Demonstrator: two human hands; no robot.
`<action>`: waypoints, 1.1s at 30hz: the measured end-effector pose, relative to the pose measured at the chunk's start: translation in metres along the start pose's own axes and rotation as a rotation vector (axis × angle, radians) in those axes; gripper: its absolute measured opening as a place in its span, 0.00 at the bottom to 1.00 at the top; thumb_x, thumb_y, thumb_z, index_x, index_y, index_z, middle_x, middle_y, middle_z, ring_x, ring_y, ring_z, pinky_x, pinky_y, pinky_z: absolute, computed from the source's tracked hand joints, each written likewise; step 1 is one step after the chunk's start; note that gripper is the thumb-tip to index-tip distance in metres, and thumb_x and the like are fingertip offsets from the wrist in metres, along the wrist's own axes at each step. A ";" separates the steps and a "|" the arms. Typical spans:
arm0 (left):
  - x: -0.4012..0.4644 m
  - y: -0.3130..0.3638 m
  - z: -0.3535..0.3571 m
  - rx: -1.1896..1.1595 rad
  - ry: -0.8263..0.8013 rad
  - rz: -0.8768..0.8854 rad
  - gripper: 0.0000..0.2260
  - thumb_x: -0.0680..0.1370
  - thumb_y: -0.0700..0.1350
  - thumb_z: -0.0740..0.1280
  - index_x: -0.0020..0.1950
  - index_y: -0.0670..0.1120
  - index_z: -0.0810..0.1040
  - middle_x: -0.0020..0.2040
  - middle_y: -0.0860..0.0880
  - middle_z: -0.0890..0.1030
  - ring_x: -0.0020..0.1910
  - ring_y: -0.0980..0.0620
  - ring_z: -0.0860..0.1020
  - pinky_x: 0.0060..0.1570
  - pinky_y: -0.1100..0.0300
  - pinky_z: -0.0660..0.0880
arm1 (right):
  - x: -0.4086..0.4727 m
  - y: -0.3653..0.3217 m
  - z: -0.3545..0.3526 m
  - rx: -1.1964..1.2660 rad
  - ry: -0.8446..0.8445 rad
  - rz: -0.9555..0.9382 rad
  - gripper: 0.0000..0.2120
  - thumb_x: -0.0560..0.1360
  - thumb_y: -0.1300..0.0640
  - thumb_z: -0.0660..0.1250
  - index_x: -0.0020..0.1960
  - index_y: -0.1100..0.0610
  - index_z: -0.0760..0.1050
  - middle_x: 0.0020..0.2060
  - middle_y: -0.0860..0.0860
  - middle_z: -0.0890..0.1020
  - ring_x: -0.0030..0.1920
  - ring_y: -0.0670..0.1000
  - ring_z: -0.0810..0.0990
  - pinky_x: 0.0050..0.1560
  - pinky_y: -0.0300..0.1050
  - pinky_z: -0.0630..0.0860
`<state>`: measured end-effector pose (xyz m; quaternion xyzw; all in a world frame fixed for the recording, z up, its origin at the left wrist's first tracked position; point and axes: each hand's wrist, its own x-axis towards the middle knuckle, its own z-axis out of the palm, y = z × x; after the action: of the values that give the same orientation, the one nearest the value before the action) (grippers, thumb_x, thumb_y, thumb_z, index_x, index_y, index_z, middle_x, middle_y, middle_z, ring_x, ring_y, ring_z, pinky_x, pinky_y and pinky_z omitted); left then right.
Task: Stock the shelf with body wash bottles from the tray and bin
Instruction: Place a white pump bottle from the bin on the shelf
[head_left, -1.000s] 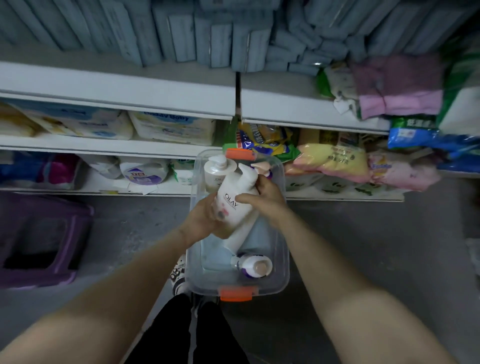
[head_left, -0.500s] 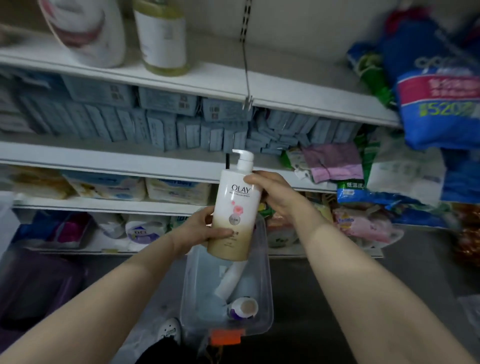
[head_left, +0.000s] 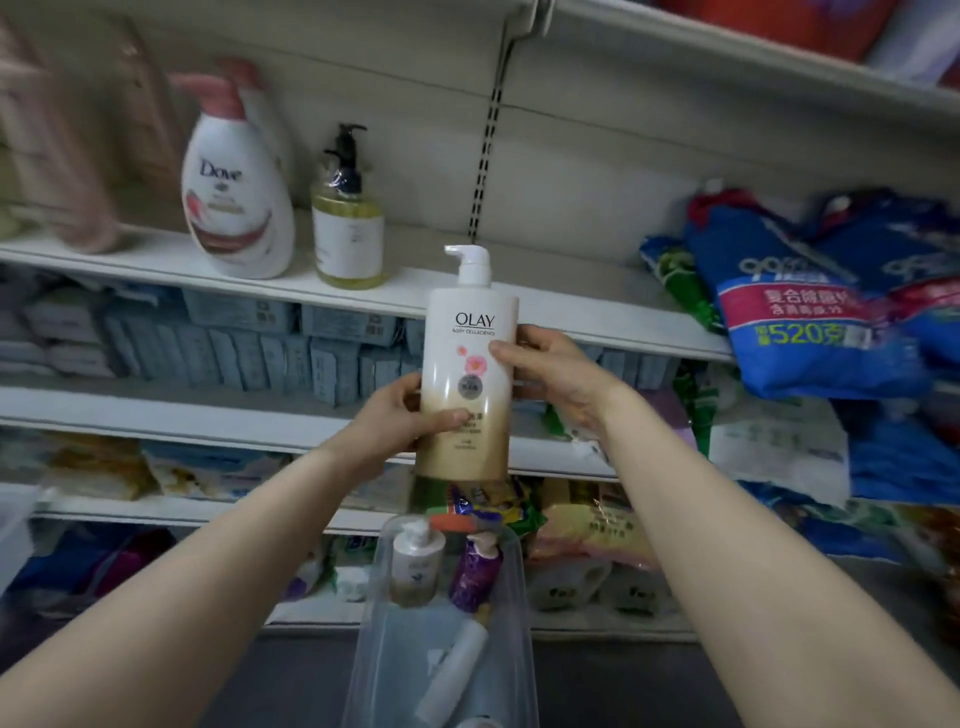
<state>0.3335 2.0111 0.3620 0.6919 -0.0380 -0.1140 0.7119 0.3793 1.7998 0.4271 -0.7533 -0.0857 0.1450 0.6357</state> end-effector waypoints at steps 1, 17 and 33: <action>0.002 0.009 -0.001 0.018 0.003 0.024 0.25 0.68 0.44 0.77 0.64 0.48 0.75 0.54 0.48 0.84 0.52 0.50 0.83 0.46 0.56 0.80 | 0.002 -0.009 -0.001 -0.012 -0.002 -0.012 0.20 0.77 0.54 0.72 0.67 0.56 0.74 0.58 0.54 0.84 0.57 0.55 0.84 0.57 0.54 0.81; 0.099 0.110 -0.028 0.035 0.164 0.167 0.28 0.70 0.45 0.77 0.65 0.45 0.70 0.56 0.46 0.81 0.53 0.47 0.81 0.55 0.46 0.79 | 0.098 -0.100 -0.006 -0.080 0.154 -0.121 0.25 0.75 0.51 0.73 0.68 0.57 0.72 0.56 0.53 0.84 0.54 0.52 0.84 0.52 0.49 0.81; 0.201 0.125 -0.034 -0.058 0.313 0.178 0.22 0.74 0.36 0.72 0.66 0.43 0.70 0.54 0.47 0.79 0.54 0.46 0.79 0.50 0.53 0.78 | 0.192 -0.106 -0.020 0.035 0.281 -0.168 0.17 0.75 0.60 0.72 0.63 0.54 0.77 0.49 0.50 0.84 0.46 0.50 0.84 0.49 0.48 0.81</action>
<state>0.5494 2.0029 0.4638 0.6745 0.0157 0.0575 0.7359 0.5733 1.8599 0.5133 -0.7452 -0.0561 -0.0140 0.6643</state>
